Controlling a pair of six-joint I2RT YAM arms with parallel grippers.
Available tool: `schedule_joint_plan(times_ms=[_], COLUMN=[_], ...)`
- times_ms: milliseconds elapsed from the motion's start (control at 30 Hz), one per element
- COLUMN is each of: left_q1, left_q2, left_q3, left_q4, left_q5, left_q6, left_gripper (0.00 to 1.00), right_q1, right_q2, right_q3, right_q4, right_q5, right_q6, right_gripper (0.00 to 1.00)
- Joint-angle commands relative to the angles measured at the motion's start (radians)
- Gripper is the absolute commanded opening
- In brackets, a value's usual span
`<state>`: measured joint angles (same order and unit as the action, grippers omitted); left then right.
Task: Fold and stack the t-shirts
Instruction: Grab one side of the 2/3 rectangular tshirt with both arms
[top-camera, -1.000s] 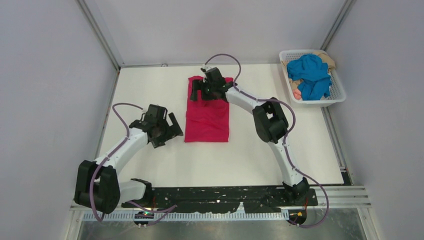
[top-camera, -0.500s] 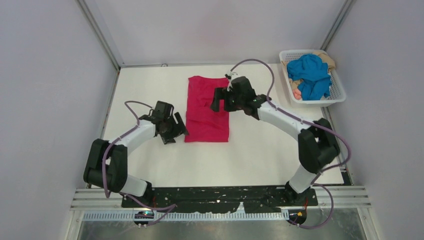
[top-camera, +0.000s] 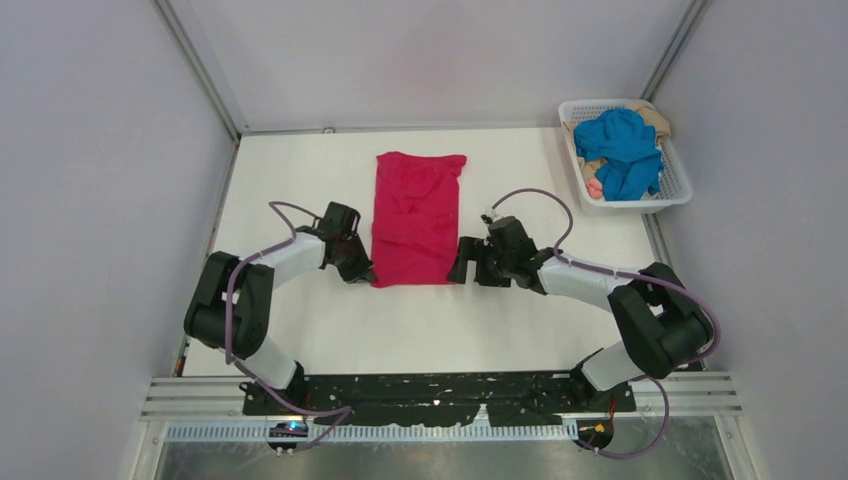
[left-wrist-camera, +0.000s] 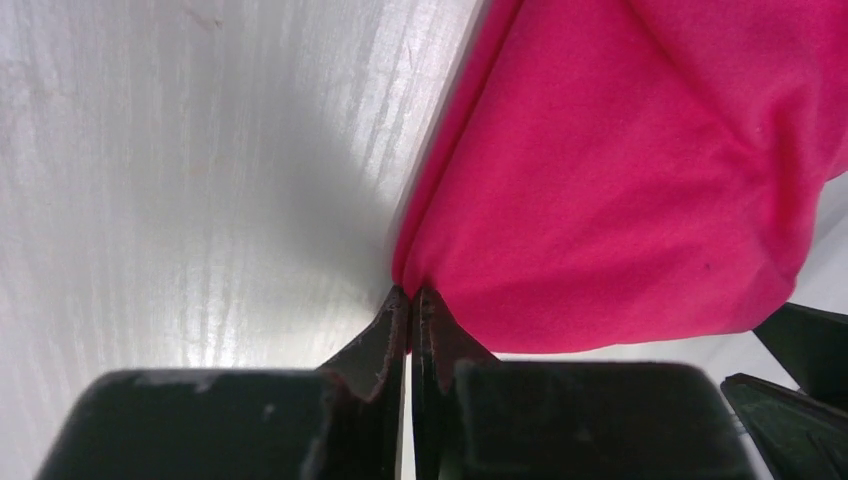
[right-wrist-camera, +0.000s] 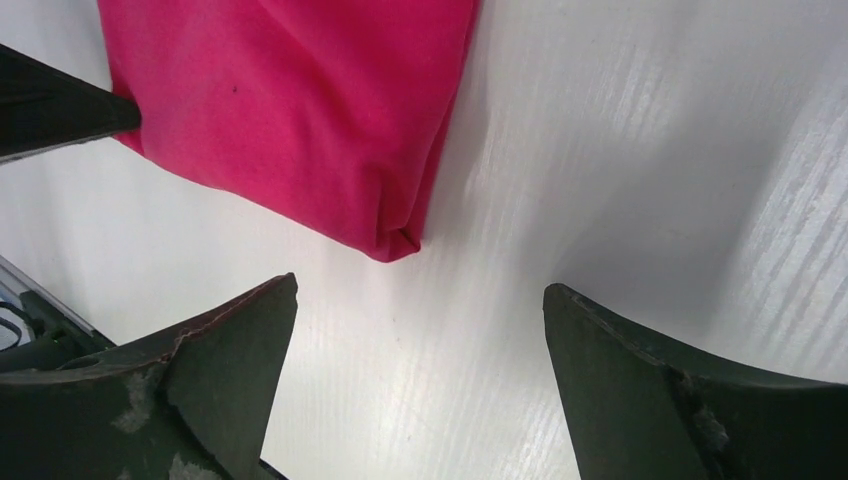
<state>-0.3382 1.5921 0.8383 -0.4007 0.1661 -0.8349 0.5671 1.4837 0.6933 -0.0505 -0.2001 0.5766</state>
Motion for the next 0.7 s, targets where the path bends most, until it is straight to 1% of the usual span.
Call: schedule_joint_plan(times_ms=[0,33,67,100,133,167,200,367,600,667], left_q1=[-0.01,-0.01,-0.01,-0.011,-0.012,-0.012,-0.012,-0.015,-0.022,-0.022], left_q2=[0.029,0.028,0.025,0.017,0.008,-0.003,-0.01,-0.02,-0.015,-0.015], left_q3=[0.02,0.012,0.006,-0.001,-0.005,-0.01,-0.012,-0.018,-0.021,-0.021], left_q4=[0.042,0.049,0.061,0.067,0.069,0.069,0.069,0.071,0.074,0.071], left_q5=[0.023,0.026,0.027,0.027,0.027,0.02,0.017,0.012,0.012,0.01], left_q6=[0.008,0.009,0.009,0.008,0.007,0.008,0.008,0.007,0.006,0.007], left_gripper=[0.0,0.0,0.0,0.0,0.0,0.0,0.0,0.0,0.0,0.0], right_q1=[0.002,0.004,0.005,0.008,0.01,0.013,0.014,0.027,0.049,0.052], right_q2=[-0.023,-0.014,-0.011,-0.003,0.001,0.015,0.034,0.083,0.125,0.135], right_q3=[-0.021,-0.035,-0.041,-0.052,-0.058,-0.061,-0.056,-0.053,-0.057,-0.061], right_q4=[0.131,0.155,0.168,0.197,0.213,0.233,0.235,0.272,0.271,0.271], right_q5=[-0.033,-0.027,-0.025,-0.023,-0.023,-0.02,-0.019,-0.043,-0.005,-0.014], right_q6=[0.072,0.095,0.106,0.129,0.137,0.144,0.147,0.16,0.162,0.16], right_gripper=[1.0,0.99,0.94,0.92,0.86,0.82,0.74,0.56,0.4,0.28])
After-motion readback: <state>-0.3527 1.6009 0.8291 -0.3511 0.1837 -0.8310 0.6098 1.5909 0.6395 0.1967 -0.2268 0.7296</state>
